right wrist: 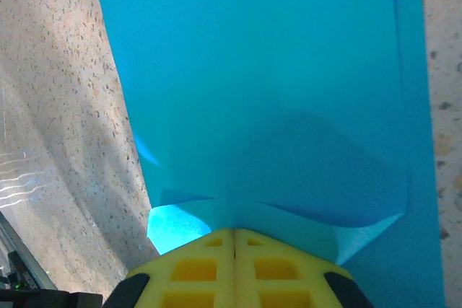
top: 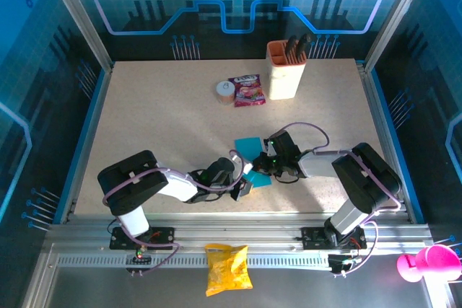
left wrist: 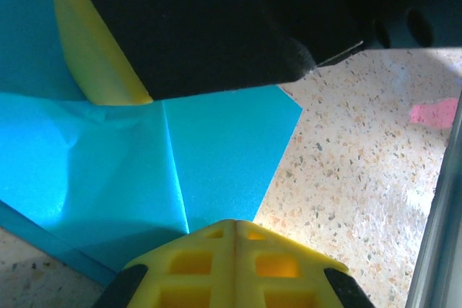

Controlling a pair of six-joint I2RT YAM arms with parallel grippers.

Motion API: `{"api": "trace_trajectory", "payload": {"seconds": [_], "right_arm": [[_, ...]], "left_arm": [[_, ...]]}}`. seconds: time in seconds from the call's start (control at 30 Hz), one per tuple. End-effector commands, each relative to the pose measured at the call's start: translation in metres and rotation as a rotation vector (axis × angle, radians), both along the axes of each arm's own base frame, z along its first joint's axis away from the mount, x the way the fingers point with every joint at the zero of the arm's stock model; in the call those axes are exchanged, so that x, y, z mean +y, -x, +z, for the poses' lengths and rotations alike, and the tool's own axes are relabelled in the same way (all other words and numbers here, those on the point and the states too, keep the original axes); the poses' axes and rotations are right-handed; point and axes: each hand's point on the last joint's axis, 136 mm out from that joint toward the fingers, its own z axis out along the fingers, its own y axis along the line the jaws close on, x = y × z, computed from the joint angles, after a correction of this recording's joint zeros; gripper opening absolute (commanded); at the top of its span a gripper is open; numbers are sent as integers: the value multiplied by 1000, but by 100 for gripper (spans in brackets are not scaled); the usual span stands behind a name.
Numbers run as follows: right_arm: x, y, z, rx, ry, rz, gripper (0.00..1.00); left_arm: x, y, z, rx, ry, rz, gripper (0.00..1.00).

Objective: Fold a paper plane with a square sheet of paper (pick it up from the middle)
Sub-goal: Fold the triangle a second time at the center of the table.

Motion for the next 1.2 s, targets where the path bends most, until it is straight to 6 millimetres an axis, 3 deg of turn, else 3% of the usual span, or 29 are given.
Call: {"api": "trace_trajectory", "payload": {"seconds": [0.0, 0.3, 0.43, 0.57, 0.7, 0.9, 1.0, 1.17], "right_arm": [[-43, 17, -46, 124, 175, -93, 0], [-42, 20, -49, 137, 164, -94, 0], [-41, 22, -49, 140, 152, -92, 0], [-40, 24, -50, 141, 142, -92, 0], [-38, 25, -54, 150, 135, -87, 0], [-34, 28, -59, 160, 122, -86, 0], [-32, 29, -59, 160, 119, -85, 0], [-32, 30, -59, 160, 120, -83, 0]], "left_arm": [[46, 52, -58, 243, -179, -16, 0], [68, 82, -68, 359, -203, 37, 0], [74, 80, -57, 358, -174, 93, 0], [67, 49, -23, 301, -75, 168, 0], [56, 6, 14, 249, 22, 230, 0], [41, -50, 49, 253, 167, 263, 0], [26, -59, 59, 256, 194, 222, 0], [20, -63, 56, 273, 204, 216, 0]]}}
